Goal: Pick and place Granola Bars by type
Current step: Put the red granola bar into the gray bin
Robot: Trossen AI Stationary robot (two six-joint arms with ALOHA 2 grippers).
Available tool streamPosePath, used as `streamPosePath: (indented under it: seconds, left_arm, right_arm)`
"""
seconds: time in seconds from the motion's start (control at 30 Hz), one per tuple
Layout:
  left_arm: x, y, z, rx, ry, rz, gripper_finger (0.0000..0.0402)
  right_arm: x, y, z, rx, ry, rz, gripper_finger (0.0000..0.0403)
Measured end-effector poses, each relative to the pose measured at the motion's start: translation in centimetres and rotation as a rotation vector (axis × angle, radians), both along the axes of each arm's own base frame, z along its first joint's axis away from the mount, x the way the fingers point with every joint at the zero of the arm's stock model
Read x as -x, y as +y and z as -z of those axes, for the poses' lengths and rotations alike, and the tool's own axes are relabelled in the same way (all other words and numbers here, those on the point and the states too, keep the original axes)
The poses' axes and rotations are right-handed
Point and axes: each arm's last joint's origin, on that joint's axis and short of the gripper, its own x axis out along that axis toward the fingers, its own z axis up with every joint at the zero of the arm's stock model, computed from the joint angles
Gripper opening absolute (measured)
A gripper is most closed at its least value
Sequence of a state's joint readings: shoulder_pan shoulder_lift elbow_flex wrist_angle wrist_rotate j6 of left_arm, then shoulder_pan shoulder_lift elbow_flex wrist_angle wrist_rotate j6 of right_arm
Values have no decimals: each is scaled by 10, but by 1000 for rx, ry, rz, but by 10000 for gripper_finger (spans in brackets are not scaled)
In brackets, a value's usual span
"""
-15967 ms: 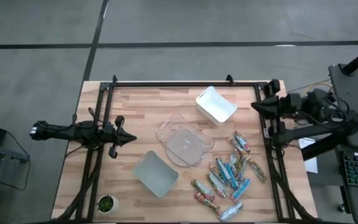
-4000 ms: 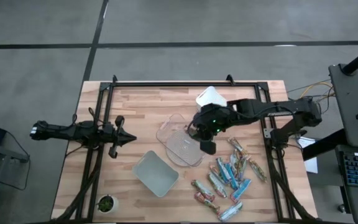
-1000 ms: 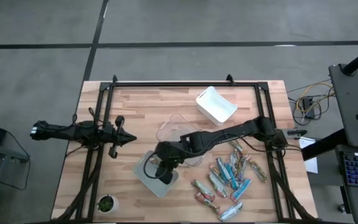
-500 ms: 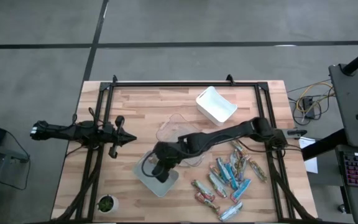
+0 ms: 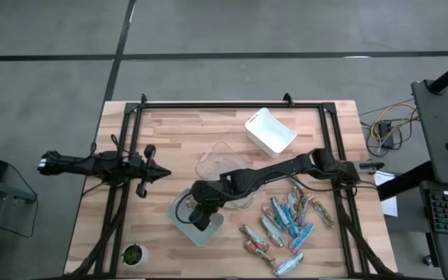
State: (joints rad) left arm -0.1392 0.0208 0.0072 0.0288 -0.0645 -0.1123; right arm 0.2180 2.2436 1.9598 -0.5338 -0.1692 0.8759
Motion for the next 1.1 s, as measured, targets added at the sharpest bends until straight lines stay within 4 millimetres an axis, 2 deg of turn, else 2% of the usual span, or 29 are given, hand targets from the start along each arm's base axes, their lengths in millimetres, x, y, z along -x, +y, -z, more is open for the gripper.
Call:
streamPosePath:
  seconds: [0.33, 0.8, 0.93, 1.1]
  left_arm:
    - [0, 0, 0, 0, 0, 0, 0]
    - [0, 0, 0, 0, 0, 0, 0]
    - [0, 0, 0, 0, 0, 0, 0]
    - [0, 0, 0, 0, 0, 0, 0]
  right_arm:
    - [0, 0, 0, 8, -6, -7, 46]
    - [0, 0, 0, 10, -3, -7, 137]
    - [0, 0, 0, 12, -4, -9, 148]
    - [0, 0, 0, 16, -6, -13, 141]
